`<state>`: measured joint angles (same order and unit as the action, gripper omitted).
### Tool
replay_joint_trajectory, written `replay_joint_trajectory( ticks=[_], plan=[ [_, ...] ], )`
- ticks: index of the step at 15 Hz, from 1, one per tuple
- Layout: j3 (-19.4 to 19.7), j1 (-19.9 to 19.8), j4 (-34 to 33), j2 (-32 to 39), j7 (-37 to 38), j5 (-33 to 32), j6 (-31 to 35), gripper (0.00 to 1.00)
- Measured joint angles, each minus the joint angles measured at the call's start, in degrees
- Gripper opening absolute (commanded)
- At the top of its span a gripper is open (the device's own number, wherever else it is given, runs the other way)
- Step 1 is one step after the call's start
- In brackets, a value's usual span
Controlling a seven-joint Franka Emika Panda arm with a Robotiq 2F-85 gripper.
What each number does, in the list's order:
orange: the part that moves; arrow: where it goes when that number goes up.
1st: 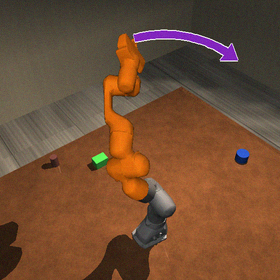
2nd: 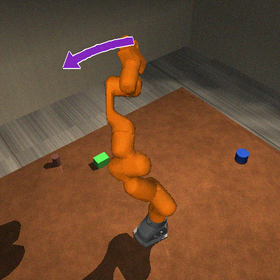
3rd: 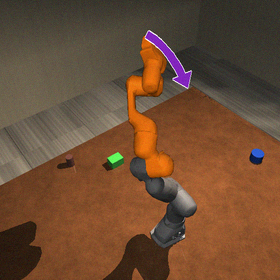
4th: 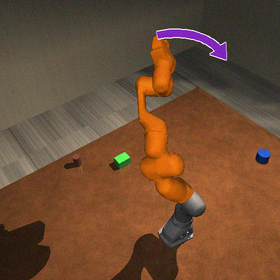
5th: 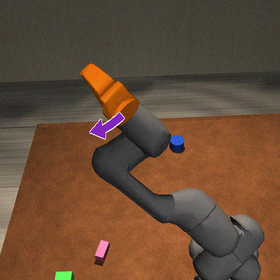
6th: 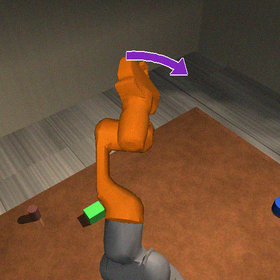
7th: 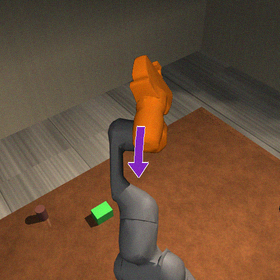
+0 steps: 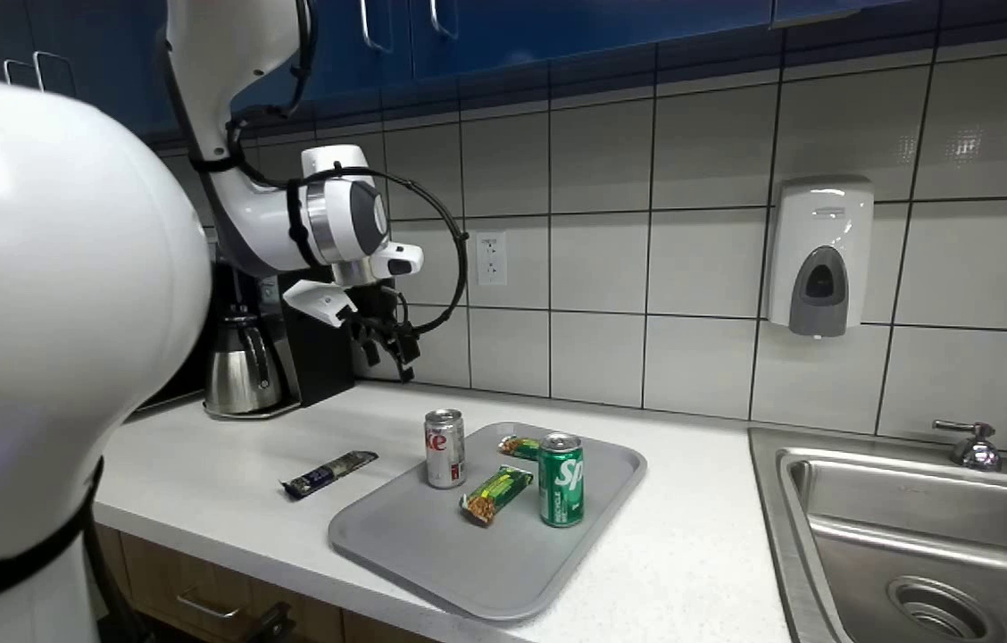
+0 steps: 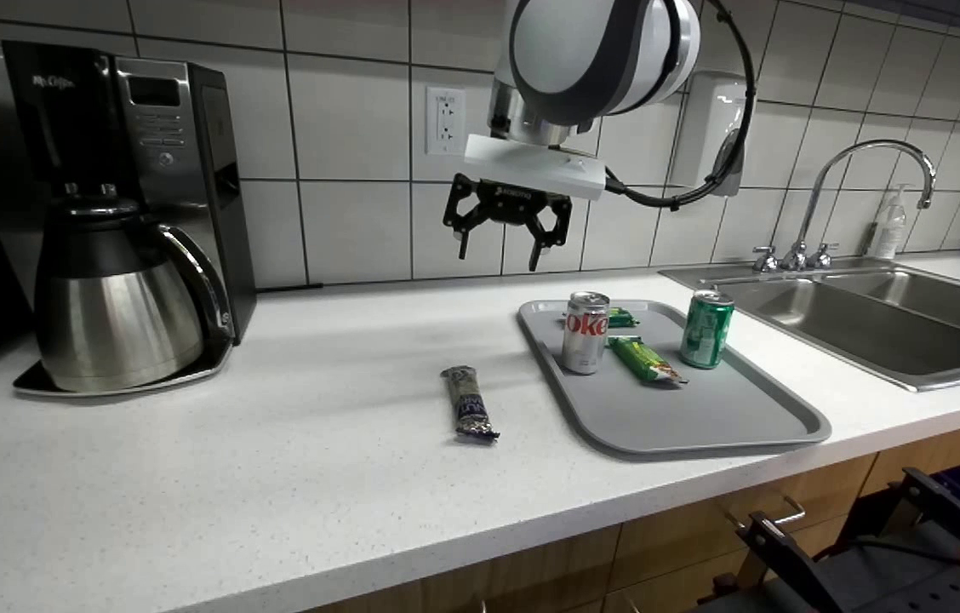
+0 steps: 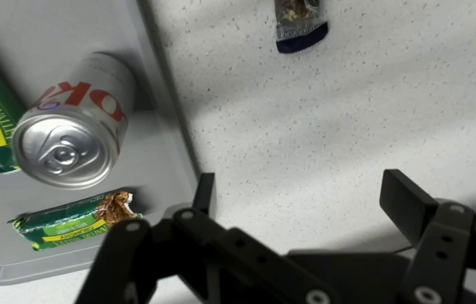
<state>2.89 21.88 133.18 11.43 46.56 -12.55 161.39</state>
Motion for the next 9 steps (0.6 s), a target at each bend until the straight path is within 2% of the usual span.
replay_joint_trajectory(
  ticks=[9],
  plan=[
    [-0.1, -5.8, 1.6, -2.7, -3.3, 0.3, 0.0, 1.0]
  ],
)
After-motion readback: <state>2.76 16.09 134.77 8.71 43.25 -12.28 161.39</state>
